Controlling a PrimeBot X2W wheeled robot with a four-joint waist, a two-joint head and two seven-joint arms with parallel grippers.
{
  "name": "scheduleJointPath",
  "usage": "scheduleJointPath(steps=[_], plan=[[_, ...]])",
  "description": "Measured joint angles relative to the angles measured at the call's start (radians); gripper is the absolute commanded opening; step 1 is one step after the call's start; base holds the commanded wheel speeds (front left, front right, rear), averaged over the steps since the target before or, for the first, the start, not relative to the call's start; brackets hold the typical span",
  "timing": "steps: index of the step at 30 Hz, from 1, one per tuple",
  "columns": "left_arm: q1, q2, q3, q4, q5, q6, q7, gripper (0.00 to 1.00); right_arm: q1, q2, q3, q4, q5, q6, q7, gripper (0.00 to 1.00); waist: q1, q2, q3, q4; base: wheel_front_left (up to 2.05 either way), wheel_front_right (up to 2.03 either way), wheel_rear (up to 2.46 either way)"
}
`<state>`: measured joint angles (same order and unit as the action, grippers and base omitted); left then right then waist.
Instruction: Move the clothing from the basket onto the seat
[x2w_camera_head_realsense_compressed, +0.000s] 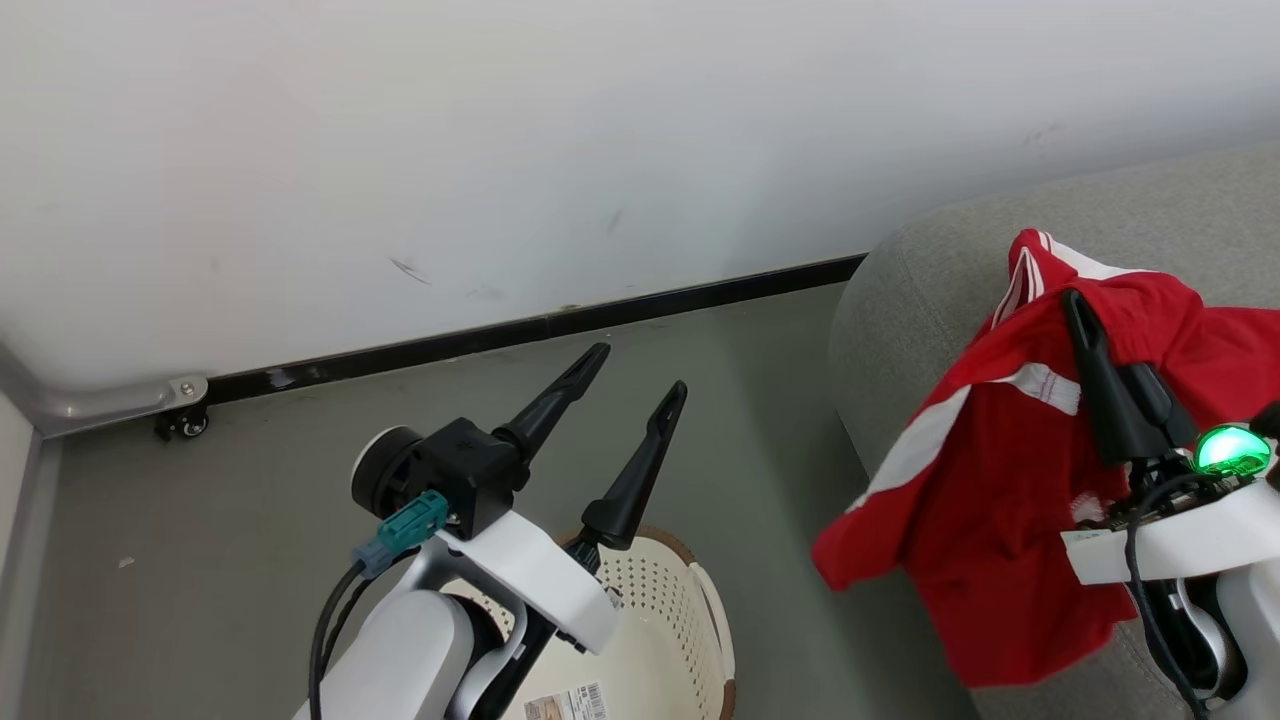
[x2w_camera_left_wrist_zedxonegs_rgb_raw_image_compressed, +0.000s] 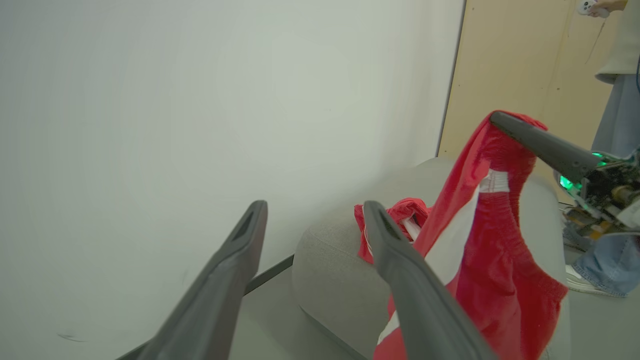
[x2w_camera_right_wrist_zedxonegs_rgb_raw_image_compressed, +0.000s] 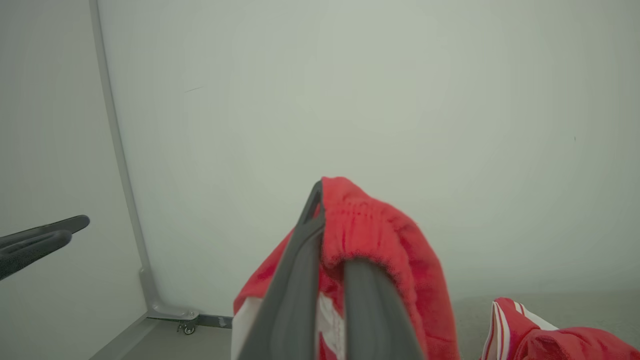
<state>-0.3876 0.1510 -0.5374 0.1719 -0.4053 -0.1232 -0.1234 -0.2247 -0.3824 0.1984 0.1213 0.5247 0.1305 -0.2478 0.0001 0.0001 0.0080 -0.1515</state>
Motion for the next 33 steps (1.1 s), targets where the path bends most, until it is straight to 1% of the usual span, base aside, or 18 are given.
scheduleJointPath(steps=[10,19,29,33], plan=[[0.010,0.004,-0.063,-0.028,-0.027,0.000,0.001,1.00,0.053,-0.002,-0.072,-0.030,-0.031,0.000,0.000,0.00,0.0000,0.0000,-0.001,-0.039,0.00,0.00,0.00],[0.021,0.020,-0.159,-0.073,-0.069,0.000,0.001,1.00,0.080,-0.007,-0.121,-0.058,-0.041,0.000,0.000,0.00,-0.0001,0.0000,-0.001,-0.084,0.00,0.00,0.00],[0.056,0.054,-0.177,-0.080,-0.086,0.000,-0.010,1.00,0.102,-0.010,-0.138,-0.097,-0.043,0.000,0.012,0.00,-0.0001,0.0000,0.004,-0.137,0.00,0.00,0.00],[0.069,0.063,-0.175,-0.081,-0.094,0.000,-0.019,1.00,0.095,-0.026,-0.133,-0.111,-0.043,0.000,0.031,0.00,0.0000,0.0000,0.007,-0.151,0.00,0.00,0.00]])
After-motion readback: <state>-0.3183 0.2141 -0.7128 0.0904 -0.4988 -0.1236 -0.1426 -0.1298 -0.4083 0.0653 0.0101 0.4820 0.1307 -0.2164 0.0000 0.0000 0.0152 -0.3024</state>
